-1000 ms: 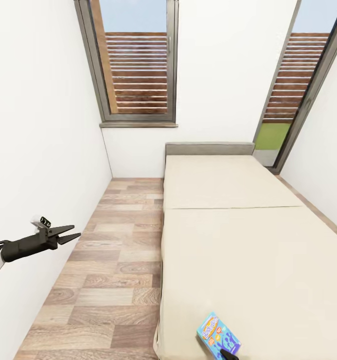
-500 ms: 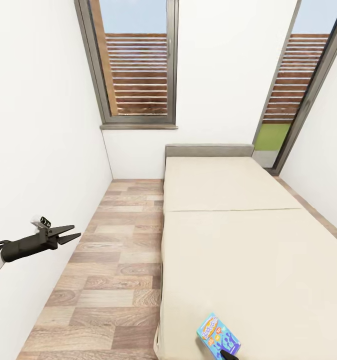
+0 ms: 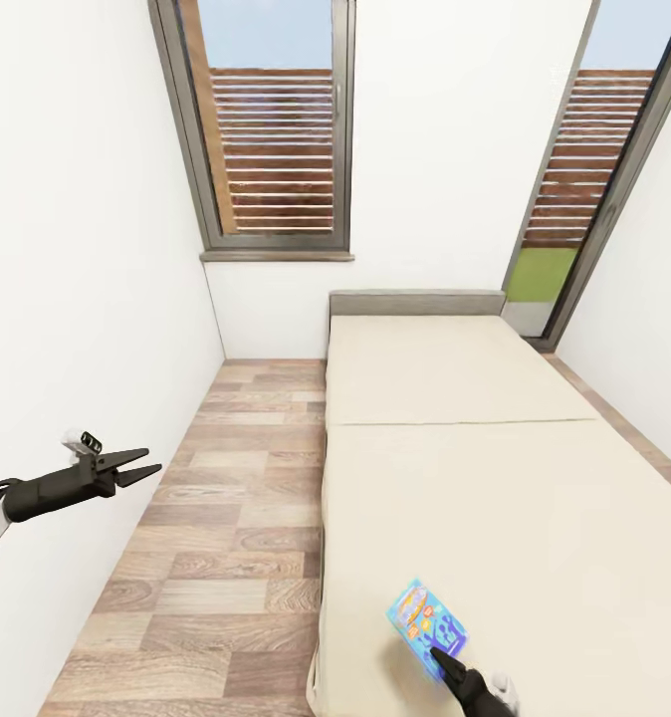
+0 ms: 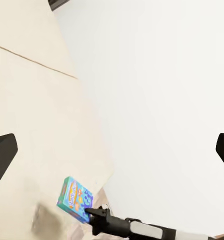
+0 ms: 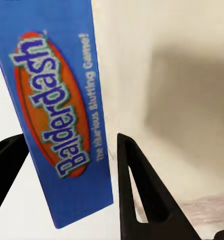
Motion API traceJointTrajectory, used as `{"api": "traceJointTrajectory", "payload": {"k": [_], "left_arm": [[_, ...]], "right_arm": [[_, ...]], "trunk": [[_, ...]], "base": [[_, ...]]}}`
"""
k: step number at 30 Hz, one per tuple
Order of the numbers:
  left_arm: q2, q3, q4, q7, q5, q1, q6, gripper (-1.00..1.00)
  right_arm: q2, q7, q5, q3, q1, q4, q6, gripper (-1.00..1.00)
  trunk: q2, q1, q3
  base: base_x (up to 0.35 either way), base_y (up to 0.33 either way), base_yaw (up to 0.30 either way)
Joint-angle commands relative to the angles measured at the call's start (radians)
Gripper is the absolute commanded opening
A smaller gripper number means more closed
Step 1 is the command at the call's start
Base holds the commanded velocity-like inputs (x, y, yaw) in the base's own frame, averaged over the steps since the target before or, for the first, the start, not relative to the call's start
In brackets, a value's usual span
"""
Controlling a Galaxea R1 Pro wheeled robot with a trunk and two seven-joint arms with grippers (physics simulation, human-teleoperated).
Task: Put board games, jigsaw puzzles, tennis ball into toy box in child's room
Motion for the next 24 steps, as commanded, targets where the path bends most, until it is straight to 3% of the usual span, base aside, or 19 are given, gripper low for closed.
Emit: {"api": "traceJointTrajectory", "payload": {"k": [1, 4, 6, 10, 17, 24], "left_arm": [[0.001, -0.001, 0.000, -0.004, 0.001, 0.000, 0.011, 1.00], [0.001, -0.001, 0.000, -0.004, 0.001, 0.000, 0.011, 1.00], [0.001, -0.001, 0.000, -0.004, 0.001, 0.000, 0.011, 1.00], [0.001, -0.001, 0.000, -0.004, 0.001, 0.000, 0.011, 1.00], [-0.001, 0.002, 0.000, -0.004, 0.000, 0.000, 0.011, 1.00], [-0.018, 0.002, 0.000, -0.004, -0.001, 0.000, 0.012, 1.00]], "right_arm": [[0.017, -0.008, 0.003, -0.001, 0.000, -0.053, 0.008, -1.00], [0.043, -0.050, 0.001, 0.013, -0.008, -0.184, 0.033, -1.00], [0.058, -0.159, -0.005, 0.028, -0.058, -0.330, 0.137, -1.00], [0.085, -0.245, -0.012, 0.033, -0.125, -0.434, 0.212, -1.00], [0.099, -0.263, -0.014, 0.045, -0.181, -0.483, 0.244, -1.00], [0.090, -0.188, -0.013, 0.073, -0.174, -0.502, 0.288, -1.00]], "trunk": [[0.007, -0.004, 0.002], [0.028, -0.015, 0.012], [0.042, -0.023, 0.018], [0.070, -0.038, 0.030], [0.119, -0.065, 0.052], [0.168, -0.092, 0.074]], "base": [[0.000, 0.000, 0.000], [0.000, 0.000, 0.000], [0.000, 0.000, 0.000], [0.000, 0.000, 0.000], [0.000, 0.000, 0.000], [0.000, 0.000, 0.000]]}}
